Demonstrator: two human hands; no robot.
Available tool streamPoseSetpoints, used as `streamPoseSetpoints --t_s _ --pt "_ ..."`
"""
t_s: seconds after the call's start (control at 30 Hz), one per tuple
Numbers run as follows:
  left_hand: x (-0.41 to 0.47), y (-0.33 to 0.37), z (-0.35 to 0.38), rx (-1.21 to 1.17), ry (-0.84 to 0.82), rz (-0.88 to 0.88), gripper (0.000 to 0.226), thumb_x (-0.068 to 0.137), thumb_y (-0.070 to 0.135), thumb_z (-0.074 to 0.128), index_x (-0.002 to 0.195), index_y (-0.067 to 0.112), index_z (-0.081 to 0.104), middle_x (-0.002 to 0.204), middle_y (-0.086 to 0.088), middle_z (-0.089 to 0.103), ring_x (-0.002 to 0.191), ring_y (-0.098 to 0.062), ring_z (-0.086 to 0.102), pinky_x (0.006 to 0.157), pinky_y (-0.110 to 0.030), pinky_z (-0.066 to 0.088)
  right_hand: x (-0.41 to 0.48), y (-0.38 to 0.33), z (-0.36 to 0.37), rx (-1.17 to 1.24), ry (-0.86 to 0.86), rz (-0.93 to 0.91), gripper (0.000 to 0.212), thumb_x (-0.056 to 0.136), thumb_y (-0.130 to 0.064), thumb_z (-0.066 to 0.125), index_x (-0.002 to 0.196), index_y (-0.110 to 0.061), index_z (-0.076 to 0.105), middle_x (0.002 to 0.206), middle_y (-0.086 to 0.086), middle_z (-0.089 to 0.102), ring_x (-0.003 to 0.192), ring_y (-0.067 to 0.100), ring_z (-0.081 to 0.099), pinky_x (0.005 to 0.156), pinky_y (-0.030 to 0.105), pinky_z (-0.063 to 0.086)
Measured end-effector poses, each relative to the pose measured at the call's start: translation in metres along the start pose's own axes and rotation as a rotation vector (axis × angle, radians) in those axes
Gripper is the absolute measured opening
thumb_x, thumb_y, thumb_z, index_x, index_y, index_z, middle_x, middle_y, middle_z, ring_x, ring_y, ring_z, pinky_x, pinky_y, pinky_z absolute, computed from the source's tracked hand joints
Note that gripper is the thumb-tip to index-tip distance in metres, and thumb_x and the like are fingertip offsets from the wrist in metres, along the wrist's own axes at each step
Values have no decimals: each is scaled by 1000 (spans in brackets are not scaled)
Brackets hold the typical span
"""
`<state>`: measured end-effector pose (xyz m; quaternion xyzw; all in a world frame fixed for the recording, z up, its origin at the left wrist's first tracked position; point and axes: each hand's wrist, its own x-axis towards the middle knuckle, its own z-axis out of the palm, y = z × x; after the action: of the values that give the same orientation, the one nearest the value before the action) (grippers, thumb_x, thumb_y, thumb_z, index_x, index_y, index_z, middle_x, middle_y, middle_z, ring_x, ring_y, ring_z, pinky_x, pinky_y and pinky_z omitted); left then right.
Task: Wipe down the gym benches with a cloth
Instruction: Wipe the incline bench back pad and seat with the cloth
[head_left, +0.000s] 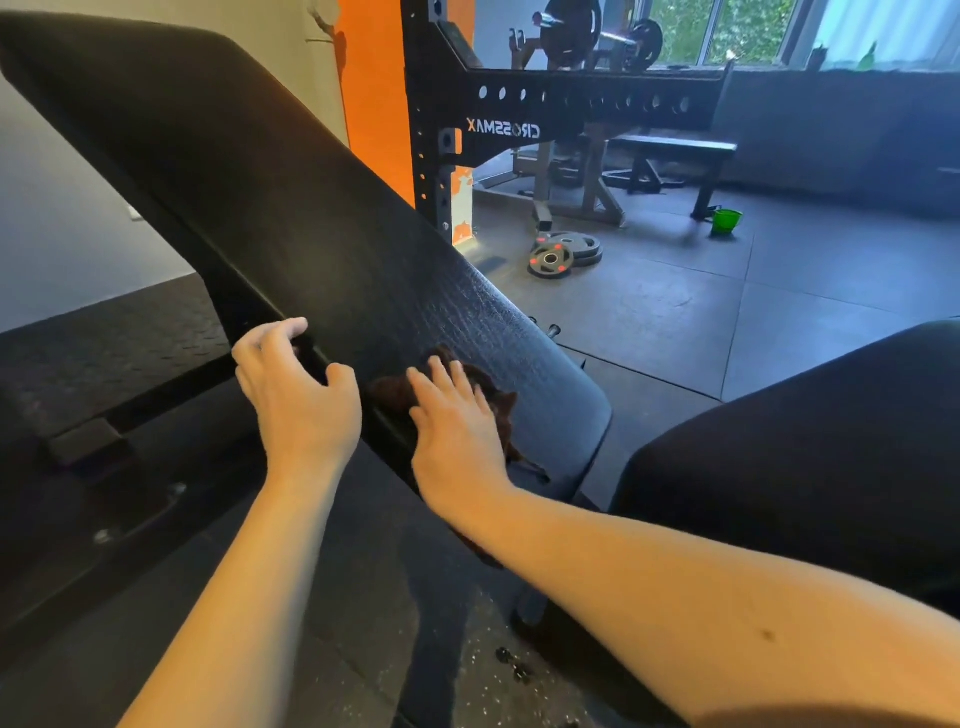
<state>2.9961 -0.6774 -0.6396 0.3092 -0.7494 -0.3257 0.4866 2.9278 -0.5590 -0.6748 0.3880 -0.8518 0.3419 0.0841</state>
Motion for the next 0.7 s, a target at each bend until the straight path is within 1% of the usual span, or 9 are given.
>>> streamPoseSetpoints --t_s 0.07,0.1,0.2,0.27,0.33,0.4,0.53,0.6,0.7 --pt "0 -1 1 -24 -4 -26 51 90 8 67 135 19 49 146 -2 36 132 -17 42 91 -9 34 16 21 -7 -3 -19 19 49 107 -18 43 155 -21 37 167 2 24 156 24 11 125 40 4" --pt "-1 -1 0 -29 -6 -42 52 90 9 68 137 20 47 147 -1 35 132 -16 43 92 -12 36 27 36 -12 -9 -19 79 49 107 -18 43 155 -20 36 167 3 24 156 25 13 126 43 8" --pt "-1 -1 -2 -52 -10 -111 59 92 13 71 142 22 42 148 1 34 129 -16 47 92 -20 46 54 79 -24 -43 -47 357 50 108 -18 36 157 -25 31 169 3 16 157 28 7 126 51 11" --pt "0 -4 -5 -100 -13 -228 63 92 20 74 145 23 40 147 2 34 124 -20 53 93 -31 56 65 87 -27 -68 -58 465 48 106 -14 36 152 -29 36 169 0 17 156 31 7 123 58 11" --pt "0 -6 -8 -153 -36 -341 63 92 28 75 144 22 41 145 0 37 119 -22 57 92 -42 60 71 74 -24 -78 -12 519 47 103 -9 38 145 -29 44 167 0 23 155 34 11 121 62 14" --pt "1 -10 -10 -165 -60 -374 60 91 32 75 143 22 46 142 0 42 119 -20 57 96 -43 58 72 50 -15 -73 20 428 49 102 -7 40 146 -27 45 165 3 27 154 34 14 122 59 16" --pt "3 -12 -9 -184 -65 -343 57 91 31 73 142 21 50 141 0 45 121 -16 54 100 -39 54 42 -2 3 -20 28 66 52 103 -7 44 153 -21 40 166 7 26 155 31 14 126 49 12" --pt "2 -12 -4 -211 -46 -330 56 92 28 72 142 18 49 141 0 44 119 -14 54 98 -33 52 24 -16 5 7 26 -50 50 103 -8 47 151 -19 43 165 7 30 155 30 17 126 47 15" --pt "0 -14 1 -257 7 -312 51 92 24 70 138 17 51 137 -1 46 114 -13 56 91 -29 52 -1 -27 8 57 -9 -145 49 102 -8 49 151 -18 46 164 6 32 155 28 17 126 45 14"
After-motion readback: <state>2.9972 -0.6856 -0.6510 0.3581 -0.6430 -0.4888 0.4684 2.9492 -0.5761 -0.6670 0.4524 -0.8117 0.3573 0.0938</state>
